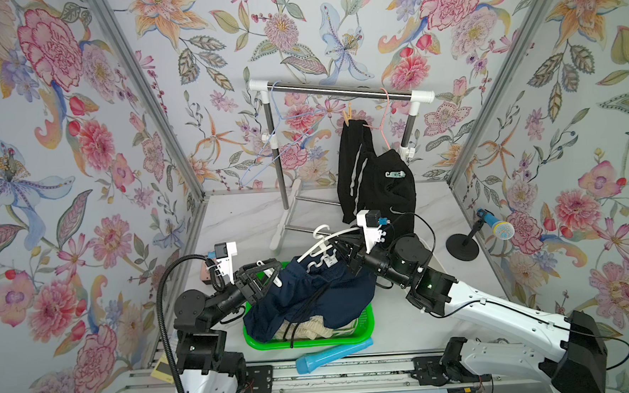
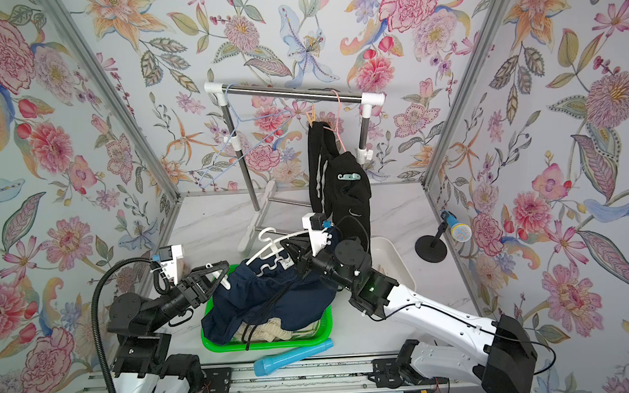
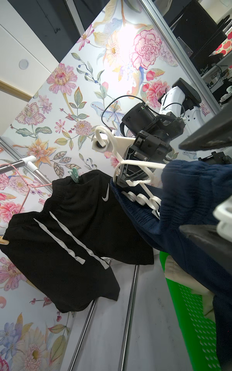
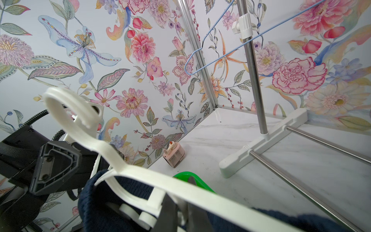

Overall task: Remove the clothespins securing shorts to the hanger
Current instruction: Remove the clothespin from the hanger.

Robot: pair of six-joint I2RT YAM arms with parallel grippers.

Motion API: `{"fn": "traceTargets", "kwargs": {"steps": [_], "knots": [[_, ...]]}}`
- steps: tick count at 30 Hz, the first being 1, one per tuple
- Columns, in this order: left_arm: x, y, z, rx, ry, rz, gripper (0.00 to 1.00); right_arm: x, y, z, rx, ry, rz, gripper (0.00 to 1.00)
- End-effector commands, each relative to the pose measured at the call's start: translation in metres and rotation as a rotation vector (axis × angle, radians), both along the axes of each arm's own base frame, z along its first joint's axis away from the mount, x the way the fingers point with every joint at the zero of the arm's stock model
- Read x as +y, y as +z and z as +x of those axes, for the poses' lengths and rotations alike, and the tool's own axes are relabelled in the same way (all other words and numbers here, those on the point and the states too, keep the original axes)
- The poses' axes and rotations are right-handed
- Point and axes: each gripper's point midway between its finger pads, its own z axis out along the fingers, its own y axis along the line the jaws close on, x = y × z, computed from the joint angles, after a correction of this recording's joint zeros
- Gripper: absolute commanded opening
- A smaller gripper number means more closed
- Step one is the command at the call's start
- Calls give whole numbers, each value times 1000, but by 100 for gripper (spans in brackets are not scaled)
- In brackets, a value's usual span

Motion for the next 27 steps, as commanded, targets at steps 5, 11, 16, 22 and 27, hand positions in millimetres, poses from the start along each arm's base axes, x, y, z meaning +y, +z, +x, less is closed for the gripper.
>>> {"fn": "traceTargets", "kwargs": {"steps": [5, 11, 16, 22, 27], "knots": [[-1, 4, -3, -36, -9, 20, 54, -1, 18, 3, -28, -3, 50, 0], [-1, 5, -2, -42, -2, 41, 40, -1, 17, 2, -23, 0, 52, 0], [0, 3, -1, -43, 3, 52, 28, -2, 17, 2, -21, -4, 52, 0], [0, 5, 1, -60, 14, 67, 11, -2, 13, 2, -12, -4, 43, 0], [1, 13, 2, -87, 32, 107, 3, -1, 9, 2, -5, -3, 33, 0]]}}
